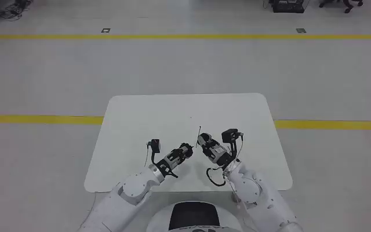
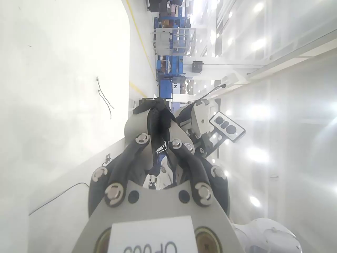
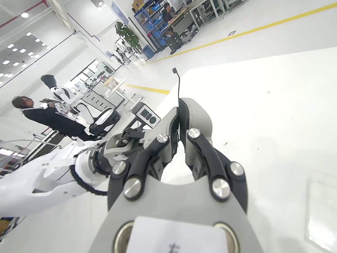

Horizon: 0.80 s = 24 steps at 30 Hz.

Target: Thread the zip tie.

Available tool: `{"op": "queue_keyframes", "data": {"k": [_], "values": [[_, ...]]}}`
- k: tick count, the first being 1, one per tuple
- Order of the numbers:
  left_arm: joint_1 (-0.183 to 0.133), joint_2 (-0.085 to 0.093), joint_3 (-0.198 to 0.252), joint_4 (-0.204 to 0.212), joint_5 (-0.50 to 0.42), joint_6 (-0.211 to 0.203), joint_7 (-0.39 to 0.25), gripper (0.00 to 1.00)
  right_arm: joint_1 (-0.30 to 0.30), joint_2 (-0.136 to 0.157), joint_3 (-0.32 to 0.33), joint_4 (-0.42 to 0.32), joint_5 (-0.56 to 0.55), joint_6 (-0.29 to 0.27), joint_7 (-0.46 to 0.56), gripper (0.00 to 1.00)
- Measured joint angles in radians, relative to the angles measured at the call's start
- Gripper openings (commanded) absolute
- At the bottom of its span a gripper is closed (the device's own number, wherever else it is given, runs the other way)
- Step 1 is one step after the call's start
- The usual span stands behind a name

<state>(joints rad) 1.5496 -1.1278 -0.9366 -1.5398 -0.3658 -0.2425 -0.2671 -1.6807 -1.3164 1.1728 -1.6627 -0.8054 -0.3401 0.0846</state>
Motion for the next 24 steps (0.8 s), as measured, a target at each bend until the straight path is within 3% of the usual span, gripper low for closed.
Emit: {"op": "queue_keyframes", "data": {"k": [24], "values": [[0.001, 0.001, -0.001, -0.012, 0.022, 0.009, 0.001, 0.0, 0.022, 0.01, -0.035, 0.027, -0.017, 0.0, -0.064, 0.0]]}}
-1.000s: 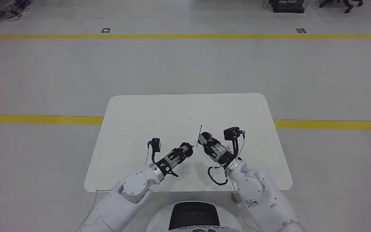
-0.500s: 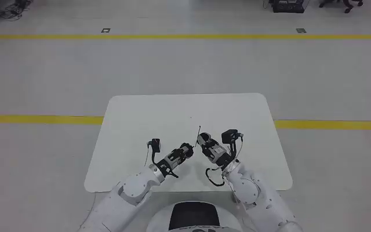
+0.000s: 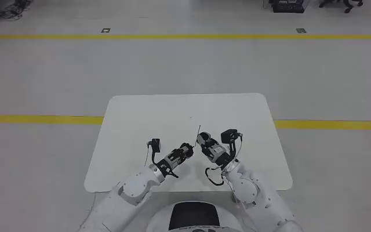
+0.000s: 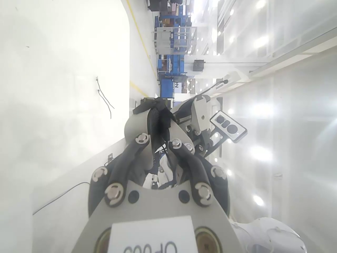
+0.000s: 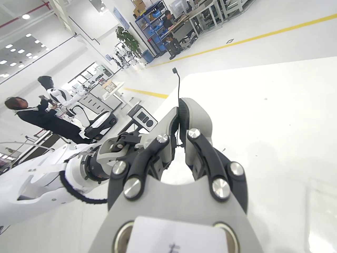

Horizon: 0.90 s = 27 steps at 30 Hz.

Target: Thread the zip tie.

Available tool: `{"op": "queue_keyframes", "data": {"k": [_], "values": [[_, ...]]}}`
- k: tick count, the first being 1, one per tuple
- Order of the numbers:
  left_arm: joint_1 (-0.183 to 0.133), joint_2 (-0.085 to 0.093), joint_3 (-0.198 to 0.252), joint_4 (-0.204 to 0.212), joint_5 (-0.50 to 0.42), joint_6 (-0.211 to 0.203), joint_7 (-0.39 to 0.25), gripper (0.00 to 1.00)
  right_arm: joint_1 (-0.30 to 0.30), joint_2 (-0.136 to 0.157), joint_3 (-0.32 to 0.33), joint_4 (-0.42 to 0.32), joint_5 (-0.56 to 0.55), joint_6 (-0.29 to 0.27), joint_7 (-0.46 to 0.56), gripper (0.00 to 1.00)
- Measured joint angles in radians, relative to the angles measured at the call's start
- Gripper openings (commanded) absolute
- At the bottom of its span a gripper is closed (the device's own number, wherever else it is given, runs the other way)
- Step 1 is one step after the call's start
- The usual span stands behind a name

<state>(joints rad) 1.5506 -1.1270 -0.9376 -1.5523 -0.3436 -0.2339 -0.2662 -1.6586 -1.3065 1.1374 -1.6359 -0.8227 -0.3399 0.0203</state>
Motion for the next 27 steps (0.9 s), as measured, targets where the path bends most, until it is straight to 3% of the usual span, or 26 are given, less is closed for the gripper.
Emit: {"op": "queue_keyframes", "data": {"k": [11, 19, 27], "values": [[0.0, 0.0, 0.0, 0.0, 0.0, 0.0, 0.0, 0.0, 0.02, 0.021, -0.042, 0.016, 0.001, 0.0, -0.07, 0.0], [0.0, 0.0, 0.0, 0.0, 0.0, 0.0, 0.0, 0.0, 0.06, 0.052, -0.113, 0.045, 0.038, 0.0, -0.141, 0.0], [0.0, 0.0, 0.0, 0.0, 0.0, 0.0, 0.0, 0.0, 0.06, 0.052, -0.112, 0.045, 0.037, 0.0, -0.141, 0.0]]}}
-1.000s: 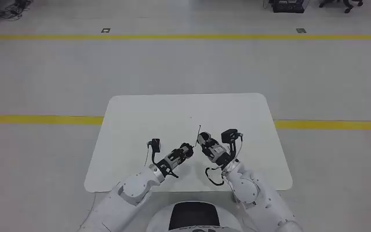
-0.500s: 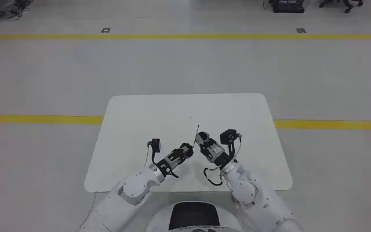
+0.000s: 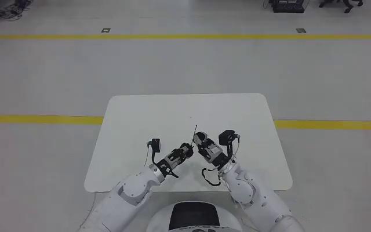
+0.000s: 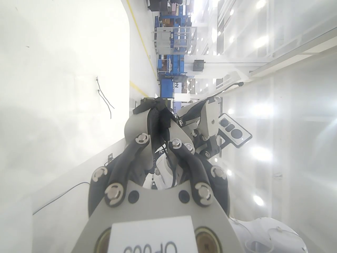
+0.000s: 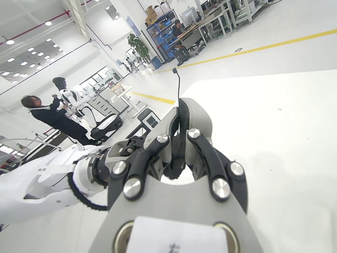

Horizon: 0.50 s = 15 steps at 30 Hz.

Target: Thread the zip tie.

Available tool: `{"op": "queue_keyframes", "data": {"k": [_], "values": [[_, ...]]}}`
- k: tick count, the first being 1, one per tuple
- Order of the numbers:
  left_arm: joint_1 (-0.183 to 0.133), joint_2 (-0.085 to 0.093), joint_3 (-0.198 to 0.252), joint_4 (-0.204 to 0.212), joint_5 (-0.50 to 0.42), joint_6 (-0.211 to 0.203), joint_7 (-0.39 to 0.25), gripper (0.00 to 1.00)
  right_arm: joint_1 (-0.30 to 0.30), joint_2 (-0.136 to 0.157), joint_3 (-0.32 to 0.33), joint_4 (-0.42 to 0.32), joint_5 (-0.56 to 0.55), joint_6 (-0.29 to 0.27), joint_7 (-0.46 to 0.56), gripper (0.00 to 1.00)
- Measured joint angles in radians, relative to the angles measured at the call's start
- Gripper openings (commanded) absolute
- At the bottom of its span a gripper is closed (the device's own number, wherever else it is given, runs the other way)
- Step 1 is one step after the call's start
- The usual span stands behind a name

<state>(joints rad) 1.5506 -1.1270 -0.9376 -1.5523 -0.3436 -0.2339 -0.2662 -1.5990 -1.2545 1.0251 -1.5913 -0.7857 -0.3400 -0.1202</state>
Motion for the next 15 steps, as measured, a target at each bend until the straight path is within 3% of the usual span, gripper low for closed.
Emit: {"op": "queue_keyframes", "data": {"k": [8, 15], "values": [[0.0, 0.0, 0.0, 0.0, 0.0, 0.0, 0.0, 0.0, 0.009, 0.007, -0.009, 0.001, 0.009, 0.0, -0.029, 0.0], [0.0, 0.0, 0.0, 0.0, 0.0, 0.0, 0.0, 0.0, 0.027, 0.061, -0.033, 0.021, -0.047, 0.0, -0.145, 0.0]]}}
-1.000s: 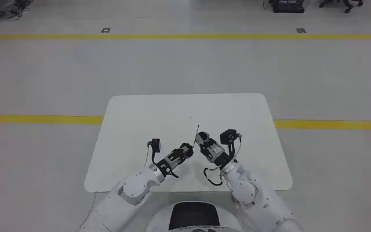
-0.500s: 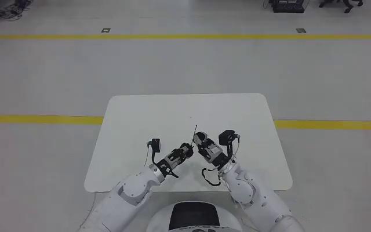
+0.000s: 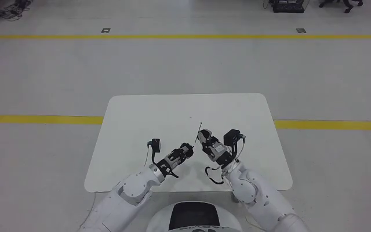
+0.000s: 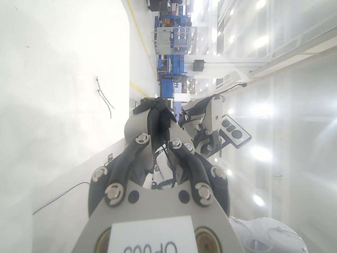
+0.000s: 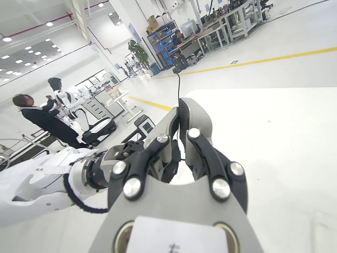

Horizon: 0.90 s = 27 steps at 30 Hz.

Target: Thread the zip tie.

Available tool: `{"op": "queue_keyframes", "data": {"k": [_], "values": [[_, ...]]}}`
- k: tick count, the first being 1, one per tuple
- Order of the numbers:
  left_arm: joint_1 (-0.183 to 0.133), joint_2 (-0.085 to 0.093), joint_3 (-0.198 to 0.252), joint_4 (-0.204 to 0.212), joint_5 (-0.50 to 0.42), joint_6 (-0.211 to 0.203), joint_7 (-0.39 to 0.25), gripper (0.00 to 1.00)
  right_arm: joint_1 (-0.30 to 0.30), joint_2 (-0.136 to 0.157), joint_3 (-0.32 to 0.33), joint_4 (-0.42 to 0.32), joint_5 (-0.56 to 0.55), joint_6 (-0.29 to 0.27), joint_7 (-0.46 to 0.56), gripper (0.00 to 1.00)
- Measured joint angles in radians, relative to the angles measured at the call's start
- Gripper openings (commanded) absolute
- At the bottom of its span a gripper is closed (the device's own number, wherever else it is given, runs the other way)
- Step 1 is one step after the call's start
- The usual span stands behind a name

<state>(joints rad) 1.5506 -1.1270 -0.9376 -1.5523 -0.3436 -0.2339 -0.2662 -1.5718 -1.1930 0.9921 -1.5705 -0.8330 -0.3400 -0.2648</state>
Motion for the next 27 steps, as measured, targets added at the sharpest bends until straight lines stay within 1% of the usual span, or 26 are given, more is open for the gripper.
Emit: {"op": "queue_keyframes", "data": {"k": [2, 5, 12, 18, 20, 27], "values": [[0.0, 0.0, 0.0, 0.0, 0.0, 0.0, 0.0, 0.0, 0.009, 0.016, -0.015, 0.02, -0.01, 0.0, -0.039, 0.0], [0.0, 0.0, 0.0, 0.0, 0.0, 0.0, 0.0, 0.0, 0.032, 0.042, -0.061, 0.046, -0.015, 0.0, -0.109, 0.0], [0.0, 0.0, 0.0, 0.0, 0.0, 0.0, 0.0, 0.0, 0.118, 0.099, -0.205, 0.12, 0.023, 0.0, -0.242, 0.0], [0.0, 0.0, 0.0, 0.0, 0.0, 0.0, 0.0, 0.0, 0.177, 0.136, -0.302, 0.16, 0.067, 0.0, -0.315, 0.0], [0.0, 0.0, 0.0, 0.0, 0.0, 0.0, 0.0, 0.0, 0.186, 0.142, -0.313, 0.166, 0.064, 0.0, -0.322, 0.0], [0.0, 0.0, 0.0, 0.0, 0.0, 0.0, 0.0, 0.0, 0.185, 0.142, -0.312, 0.166, 0.063, 0.0, -0.321, 0.0]]}}
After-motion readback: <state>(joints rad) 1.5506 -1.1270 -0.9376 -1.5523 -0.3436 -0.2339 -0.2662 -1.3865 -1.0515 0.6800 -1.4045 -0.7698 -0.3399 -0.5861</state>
